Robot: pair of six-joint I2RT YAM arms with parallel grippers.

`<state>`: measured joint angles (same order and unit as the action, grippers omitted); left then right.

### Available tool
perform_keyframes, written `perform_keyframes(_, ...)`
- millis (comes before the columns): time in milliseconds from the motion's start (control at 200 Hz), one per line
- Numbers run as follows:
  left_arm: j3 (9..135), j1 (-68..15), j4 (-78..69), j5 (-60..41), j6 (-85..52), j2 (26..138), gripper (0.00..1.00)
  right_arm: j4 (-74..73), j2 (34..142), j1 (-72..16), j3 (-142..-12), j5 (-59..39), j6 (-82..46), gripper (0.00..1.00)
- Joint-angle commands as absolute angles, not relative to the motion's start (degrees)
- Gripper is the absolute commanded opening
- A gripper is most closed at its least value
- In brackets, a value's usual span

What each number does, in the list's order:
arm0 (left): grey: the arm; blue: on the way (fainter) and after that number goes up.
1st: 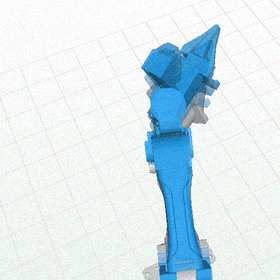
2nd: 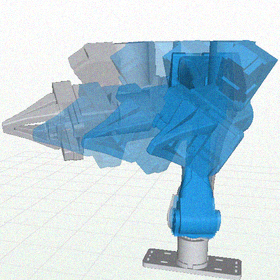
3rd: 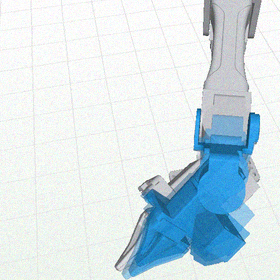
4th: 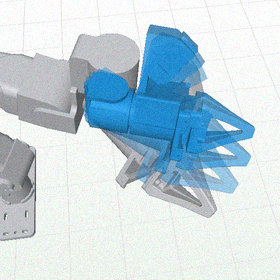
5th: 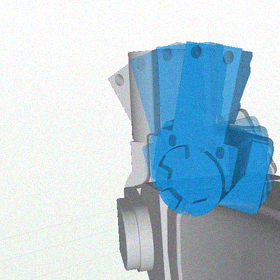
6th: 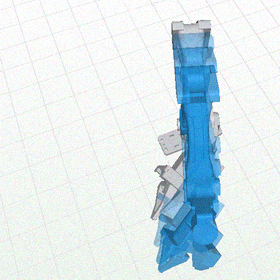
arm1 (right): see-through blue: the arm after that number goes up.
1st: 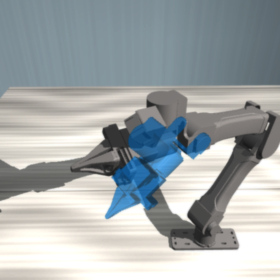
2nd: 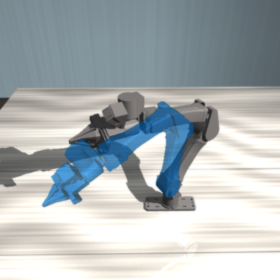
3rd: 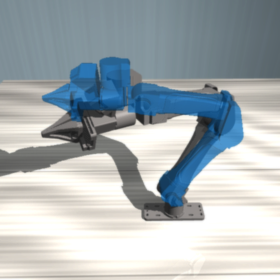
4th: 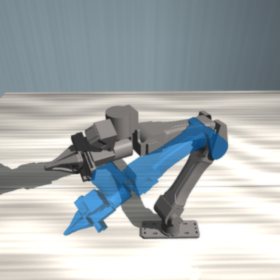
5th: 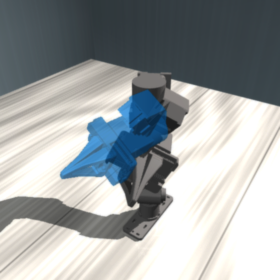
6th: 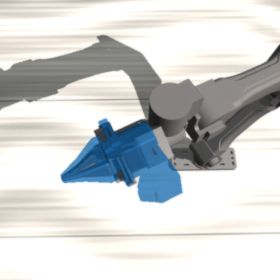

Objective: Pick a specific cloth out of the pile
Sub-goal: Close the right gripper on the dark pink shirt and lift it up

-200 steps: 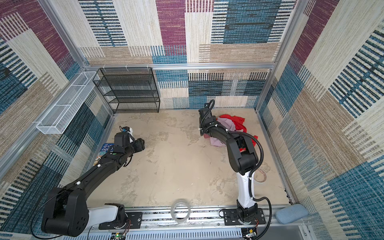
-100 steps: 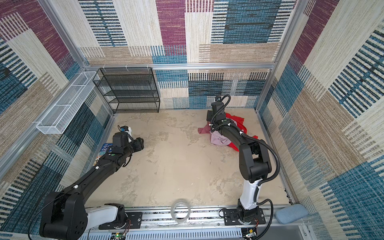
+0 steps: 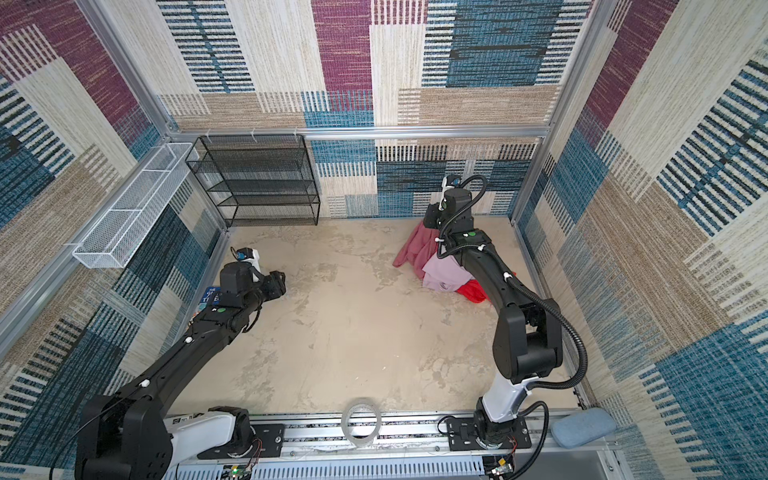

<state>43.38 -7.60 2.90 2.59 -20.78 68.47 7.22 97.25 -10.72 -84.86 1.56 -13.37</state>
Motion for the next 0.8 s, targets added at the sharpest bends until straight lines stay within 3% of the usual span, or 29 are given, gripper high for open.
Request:
perform_keyframes(0, 44.1, -7.6, 4.3, 1.9, -20.4, 67.4, 0.65, 4.8, 95.4, -10.0, -86.3, -0.4, -13.5, 0.00)
perform_keyframes(791, 48.8, -7.6, 9.8, 1.2, -20.6, 64.3, 0.65, 13.4, 98.0, -8.8, -106.6, -4.3, -12.1, 0.00)
